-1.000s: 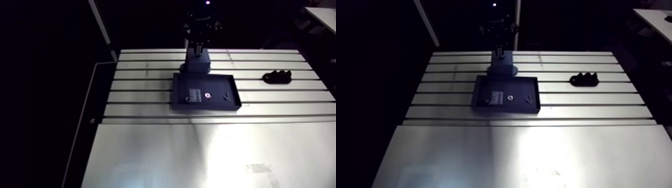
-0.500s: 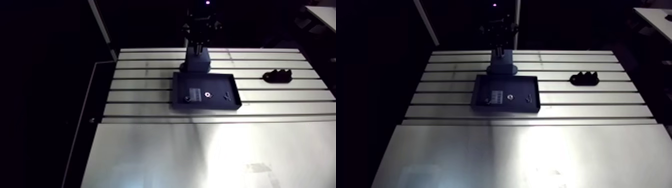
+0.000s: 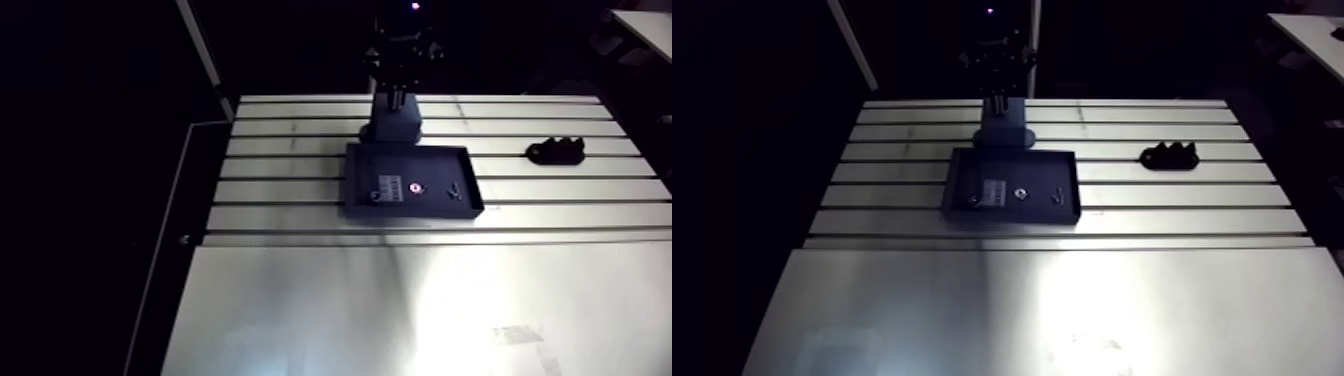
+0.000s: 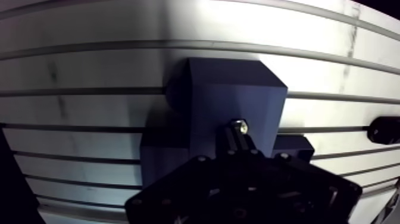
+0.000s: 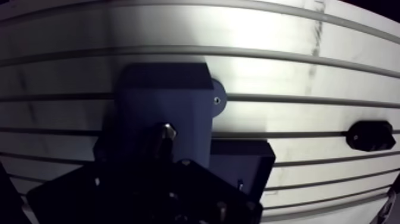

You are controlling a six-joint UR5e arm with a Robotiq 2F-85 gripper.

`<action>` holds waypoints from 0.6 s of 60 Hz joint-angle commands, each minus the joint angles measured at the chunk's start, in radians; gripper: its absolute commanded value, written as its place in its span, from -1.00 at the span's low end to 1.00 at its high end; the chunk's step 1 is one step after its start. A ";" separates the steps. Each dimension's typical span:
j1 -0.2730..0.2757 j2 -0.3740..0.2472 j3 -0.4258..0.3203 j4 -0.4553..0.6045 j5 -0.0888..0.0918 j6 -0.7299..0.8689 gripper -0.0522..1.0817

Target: Pick up the M10 bolt and insert it into the hex recess until seated.

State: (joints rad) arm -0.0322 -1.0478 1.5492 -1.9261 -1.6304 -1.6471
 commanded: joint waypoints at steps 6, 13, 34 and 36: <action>0.000 0.006 0.000 0.000 -0.001 -0.001 0.99; 0.000 0.004 -0.001 0.000 0.001 -0.001 0.99; 0.001 -0.021 -0.029 0.043 0.004 -0.003 0.99; 0.003 -0.028 -0.034 0.053 0.004 -0.001 0.99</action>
State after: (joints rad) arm -0.0313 -1.0541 1.5327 -1.9100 -1.6275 -1.6486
